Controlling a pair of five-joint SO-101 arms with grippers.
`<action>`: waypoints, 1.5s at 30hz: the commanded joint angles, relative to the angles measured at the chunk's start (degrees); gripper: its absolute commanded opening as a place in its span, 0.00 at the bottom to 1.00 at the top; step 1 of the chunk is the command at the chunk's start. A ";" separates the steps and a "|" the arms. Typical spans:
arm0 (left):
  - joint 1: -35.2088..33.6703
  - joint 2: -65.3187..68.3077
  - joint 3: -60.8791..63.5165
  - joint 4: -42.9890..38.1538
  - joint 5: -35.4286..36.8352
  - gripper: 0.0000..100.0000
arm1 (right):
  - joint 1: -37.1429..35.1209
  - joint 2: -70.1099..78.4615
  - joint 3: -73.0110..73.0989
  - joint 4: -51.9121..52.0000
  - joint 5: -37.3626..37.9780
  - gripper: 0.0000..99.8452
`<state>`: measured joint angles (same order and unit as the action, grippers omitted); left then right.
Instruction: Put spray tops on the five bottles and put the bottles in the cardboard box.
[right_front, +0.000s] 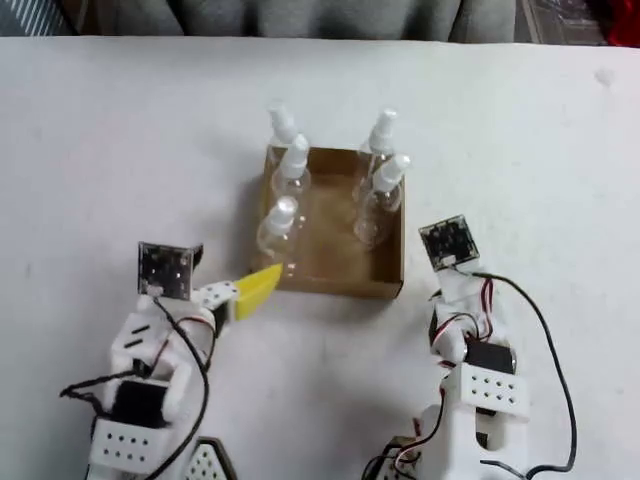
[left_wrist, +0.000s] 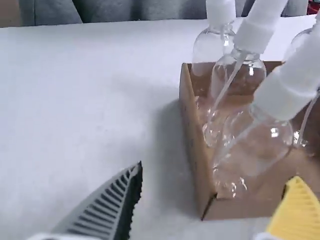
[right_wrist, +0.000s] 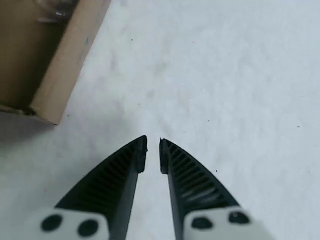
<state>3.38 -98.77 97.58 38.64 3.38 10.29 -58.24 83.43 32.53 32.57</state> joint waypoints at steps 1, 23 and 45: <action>-0.57 -6.73 -0.62 10.73 -0.35 0.39 | 0.31 -3.21 -1.58 1.19 -4.13 0.02; -4.35 -5.49 -0.62 21.54 -0.44 0.39 | -3.38 -42.42 0.18 29.67 -8.26 0.02; -5.14 -5.49 -0.62 25.58 -2.11 0.04 | -12.26 -44.62 13.45 29.85 -5.36 0.02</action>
<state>-1.54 -103.34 97.32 62.81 1.63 -1.49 -102.73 96.26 61.27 26.59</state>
